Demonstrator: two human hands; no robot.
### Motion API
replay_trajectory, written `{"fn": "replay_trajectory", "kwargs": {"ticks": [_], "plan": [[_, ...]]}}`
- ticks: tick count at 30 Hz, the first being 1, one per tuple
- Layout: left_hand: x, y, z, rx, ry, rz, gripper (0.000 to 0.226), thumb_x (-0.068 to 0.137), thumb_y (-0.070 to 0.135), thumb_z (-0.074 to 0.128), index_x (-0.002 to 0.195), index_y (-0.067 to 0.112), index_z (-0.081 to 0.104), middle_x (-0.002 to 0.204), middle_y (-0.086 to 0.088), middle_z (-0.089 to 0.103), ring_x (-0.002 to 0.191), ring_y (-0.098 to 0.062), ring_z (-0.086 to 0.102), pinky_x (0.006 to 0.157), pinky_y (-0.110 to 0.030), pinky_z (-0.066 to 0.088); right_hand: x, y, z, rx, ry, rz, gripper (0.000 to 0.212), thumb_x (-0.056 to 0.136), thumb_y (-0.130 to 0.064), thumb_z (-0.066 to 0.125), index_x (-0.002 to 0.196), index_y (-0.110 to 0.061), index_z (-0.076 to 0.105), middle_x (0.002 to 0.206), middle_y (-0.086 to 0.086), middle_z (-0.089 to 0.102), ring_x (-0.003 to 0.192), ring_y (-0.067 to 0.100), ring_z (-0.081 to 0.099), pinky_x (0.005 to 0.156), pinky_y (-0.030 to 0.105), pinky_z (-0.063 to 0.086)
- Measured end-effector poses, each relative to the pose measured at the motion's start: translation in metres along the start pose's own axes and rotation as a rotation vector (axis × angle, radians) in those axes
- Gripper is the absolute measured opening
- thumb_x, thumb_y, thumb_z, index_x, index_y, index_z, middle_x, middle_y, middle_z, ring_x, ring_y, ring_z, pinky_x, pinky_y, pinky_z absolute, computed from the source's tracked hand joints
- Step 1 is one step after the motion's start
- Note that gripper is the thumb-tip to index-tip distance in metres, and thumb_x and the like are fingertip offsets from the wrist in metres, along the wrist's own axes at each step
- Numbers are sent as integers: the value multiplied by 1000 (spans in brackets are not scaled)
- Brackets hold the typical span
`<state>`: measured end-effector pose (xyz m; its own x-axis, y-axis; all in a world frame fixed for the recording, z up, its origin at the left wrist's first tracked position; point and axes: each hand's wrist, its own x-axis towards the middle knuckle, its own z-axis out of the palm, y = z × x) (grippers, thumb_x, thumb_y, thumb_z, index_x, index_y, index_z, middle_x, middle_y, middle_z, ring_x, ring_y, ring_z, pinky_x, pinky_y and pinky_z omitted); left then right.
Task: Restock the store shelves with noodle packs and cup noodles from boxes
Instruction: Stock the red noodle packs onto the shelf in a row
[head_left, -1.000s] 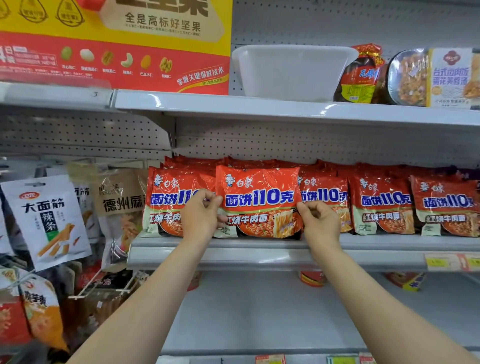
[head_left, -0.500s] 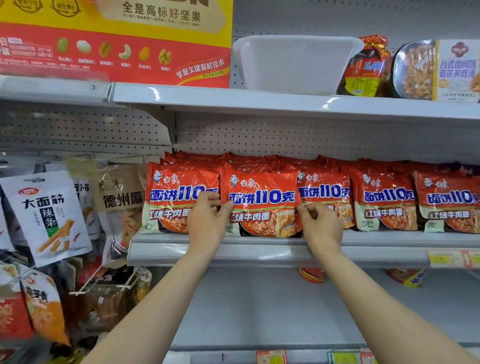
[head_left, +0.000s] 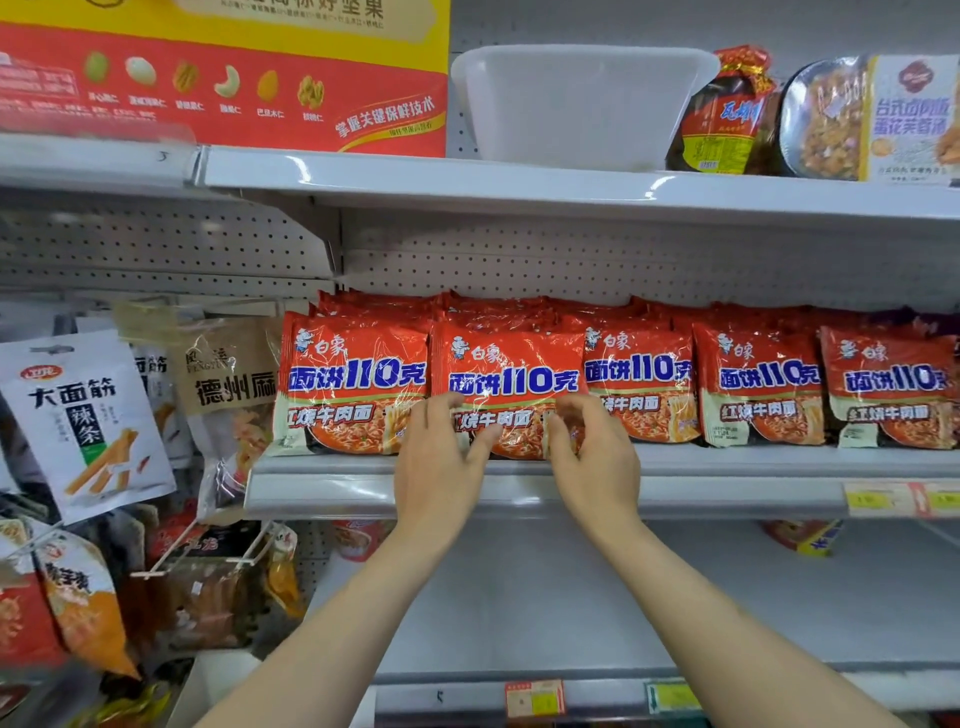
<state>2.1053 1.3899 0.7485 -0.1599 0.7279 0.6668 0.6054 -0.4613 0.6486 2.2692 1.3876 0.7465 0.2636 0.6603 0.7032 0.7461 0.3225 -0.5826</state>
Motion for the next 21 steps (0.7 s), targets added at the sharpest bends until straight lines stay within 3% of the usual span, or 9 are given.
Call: {"fn": "replay_trajectory", "kwargs": {"ticks": [4, 9, 12, 16, 18, 21], "plan": [[0, 1, 4, 16, 21, -8, 51, 91, 45, 68, 132, 21, 51, 131, 4, 53, 117, -14, 53, 90, -28, 45, -4, 2, -2, -1, -47, -1, 26, 101, -35, 56, 125, -24, 57, 118, -7, 64, 108, 9, 55, 80, 26, 44], [0, 5, 6, 41, 38, -28, 49, 94, 43, 65, 133, 17, 52, 133, 0, 52, 119, -18, 54, 92, -29, 45, -3, 2, -11, 62, -127, 15, 30, 101, -38, 55, 129, -28, 55, 123, -9, 63, 108, 6, 55, 83, 26, 44], [-2, 9, 9, 76, 25, -54, 50, 96, 43, 61, 137, 16, 50, 139, -2, 50, 126, -20, 50, 93, -29, 40, -5, 7, -23, 113, -129, 31, 30, 101, -34, 57, 129, -27, 56, 125, -10, 63, 114, 10, 57, 91, 33, 50], [-15, 21, 19, 154, 25, -37, 62, 96, 49, 57, 145, 11, 45, 152, -11, 41, 142, -29, 34, 115, -46, 33, -8, 16, -42, 240, -94, 78, 27, 100, -32, 58, 126, -26, 58, 123, -11, 64, 115, 11, 59, 98, 39, 51], [-25, 34, 28, 125, 48, -26, 64, 96, 48, 59, 146, 10, 44, 156, -13, 36, 146, -29, 27, 119, -46, 26, -12, 21, -53, 305, -81, 109, 26, 101, -31, 58, 126, -24, 59, 122, -12, 64, 114, 9, 59, 99, 36, 50], [-45, 60, 46, -100, 27, -34, 56, 95, 42, 64, 141, 15, 48, 145, -4, 46, 136, -19, 39, 113, -36, 34, -19, 36, -73, 369, -76, 135, 26, 101, -27, 59, 126, -21, 60, 119, -12, 64, 112, 4, 58, 94, 21, 47]]}}
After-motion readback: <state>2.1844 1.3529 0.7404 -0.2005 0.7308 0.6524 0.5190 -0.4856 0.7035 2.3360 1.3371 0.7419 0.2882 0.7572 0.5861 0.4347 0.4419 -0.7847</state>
